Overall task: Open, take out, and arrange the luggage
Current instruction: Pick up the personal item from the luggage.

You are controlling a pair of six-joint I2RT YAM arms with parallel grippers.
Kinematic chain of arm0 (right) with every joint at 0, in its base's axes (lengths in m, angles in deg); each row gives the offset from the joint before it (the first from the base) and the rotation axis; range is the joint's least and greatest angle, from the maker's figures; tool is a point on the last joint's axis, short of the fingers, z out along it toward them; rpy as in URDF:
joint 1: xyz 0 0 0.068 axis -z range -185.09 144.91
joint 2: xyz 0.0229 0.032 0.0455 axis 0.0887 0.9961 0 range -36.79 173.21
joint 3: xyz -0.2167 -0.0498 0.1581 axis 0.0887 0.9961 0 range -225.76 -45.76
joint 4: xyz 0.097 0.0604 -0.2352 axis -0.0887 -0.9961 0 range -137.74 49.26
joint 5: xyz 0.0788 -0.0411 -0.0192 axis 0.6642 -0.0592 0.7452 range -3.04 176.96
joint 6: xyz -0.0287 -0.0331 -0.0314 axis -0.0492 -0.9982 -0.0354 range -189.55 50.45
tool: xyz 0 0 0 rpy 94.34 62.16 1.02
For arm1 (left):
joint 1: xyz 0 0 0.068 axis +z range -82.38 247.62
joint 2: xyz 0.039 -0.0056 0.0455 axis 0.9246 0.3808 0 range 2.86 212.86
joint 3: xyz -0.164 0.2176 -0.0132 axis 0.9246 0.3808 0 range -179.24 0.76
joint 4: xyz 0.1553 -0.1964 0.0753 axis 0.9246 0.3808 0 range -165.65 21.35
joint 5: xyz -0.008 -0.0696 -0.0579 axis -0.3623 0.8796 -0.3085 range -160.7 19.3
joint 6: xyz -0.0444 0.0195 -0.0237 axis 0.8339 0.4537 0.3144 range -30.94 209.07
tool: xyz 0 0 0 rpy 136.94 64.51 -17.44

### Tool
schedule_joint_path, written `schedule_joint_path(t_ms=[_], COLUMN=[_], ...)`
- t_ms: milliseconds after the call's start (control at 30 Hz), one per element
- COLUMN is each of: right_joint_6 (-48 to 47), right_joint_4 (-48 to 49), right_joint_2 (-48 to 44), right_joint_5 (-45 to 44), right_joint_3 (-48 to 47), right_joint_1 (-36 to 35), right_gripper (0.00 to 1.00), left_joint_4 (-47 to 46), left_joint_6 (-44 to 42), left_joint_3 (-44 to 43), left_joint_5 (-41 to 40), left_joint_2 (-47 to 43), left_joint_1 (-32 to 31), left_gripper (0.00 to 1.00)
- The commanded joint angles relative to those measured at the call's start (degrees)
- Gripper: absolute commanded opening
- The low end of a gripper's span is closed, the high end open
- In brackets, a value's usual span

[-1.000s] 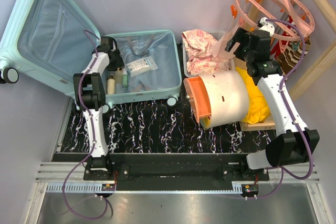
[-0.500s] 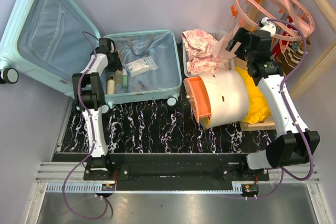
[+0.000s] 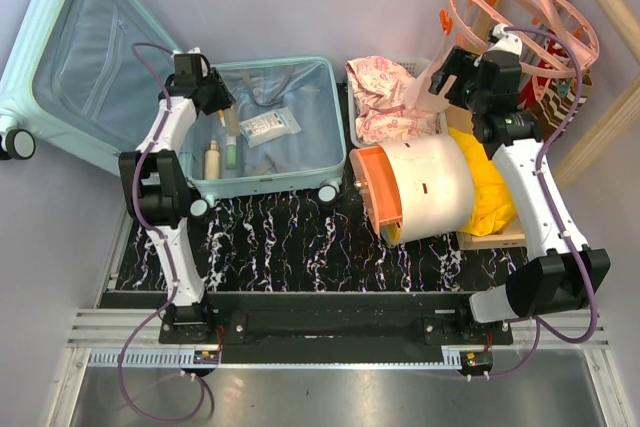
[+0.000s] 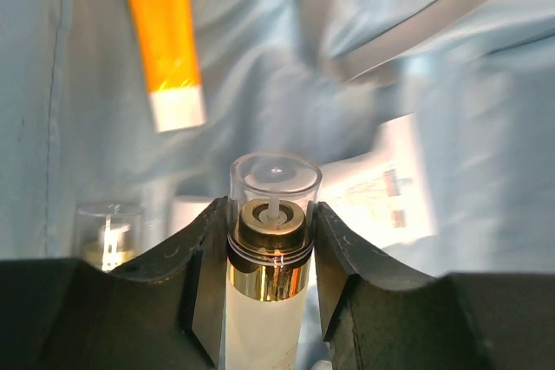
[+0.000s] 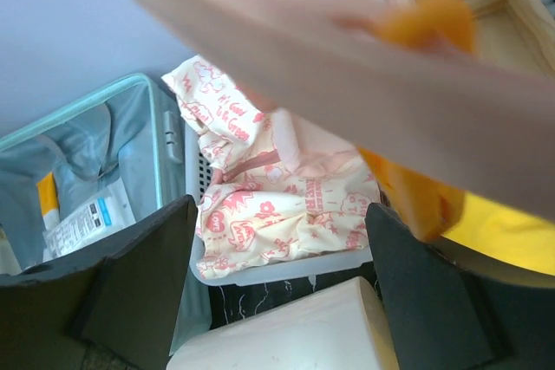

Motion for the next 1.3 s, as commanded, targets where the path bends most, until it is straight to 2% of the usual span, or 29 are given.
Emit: schedule_joint_path(t_ms=[0, 133, 233, 367, 500, 733, 1100, 1267], right_joint_6=[-8.3, -17.3, -20.2, -17.8, -13.0, -11.9, -12.9, -12.9], right_joint_4=[2.6, 2.4, 2.1, -2.9, -10.3, -27.9, -28.8, -30.9], right_joint_2=[1.3, 5.4, 9.2, 15.7, 23.1, 38.6, 38.7, 40.2], right_joint_5=[3.6, 2.5, 4.8, 13.7, 18.5, 25.1, 26.2, 24.8], right_joint_3=[-6.9, -12.3, -17.5, -28.1, -39.3, -61.4, -58.6, -61.3], right_joint_1=[-3.7, -11.7, -16.3, -19.4, -21.9, -26.5, -29.4, -29.5], right_gripper=[0.88, 0.88, 0.89, 0.9, 0.9, 0.85, 0.86, 0.88], left_joint_4=[-7.0, -10.1, -12.0, -15.3, -18.1, -20.4, -22.5, -24.2], left_joint_6=[3.7, 8.8, 14.5, 22.7, 30.8, 35.3, 39.5, 42.3], left_joint_3=[1.6, 4.0, 6.5, 11.4, 15.0, 20.4, 22.2, 22.2], left_joint_5=[2.5, 5.2, 6.2, 5.1, 5.1, 5.0, 7.2, 8.3], left_joint_2=[-8.6, -12.7, -16.2, -21.4, -25.1, -29.0, -29.7, -30.5], left_joint_1=[-0.4, -1.1, -2.5, -5.3, -5.6, -9.7, -12.0, -13.5], left_gripper=[0.0, 0.0, 0.0, 0.0, 0.0, 0.0, 0.0, 0.0])
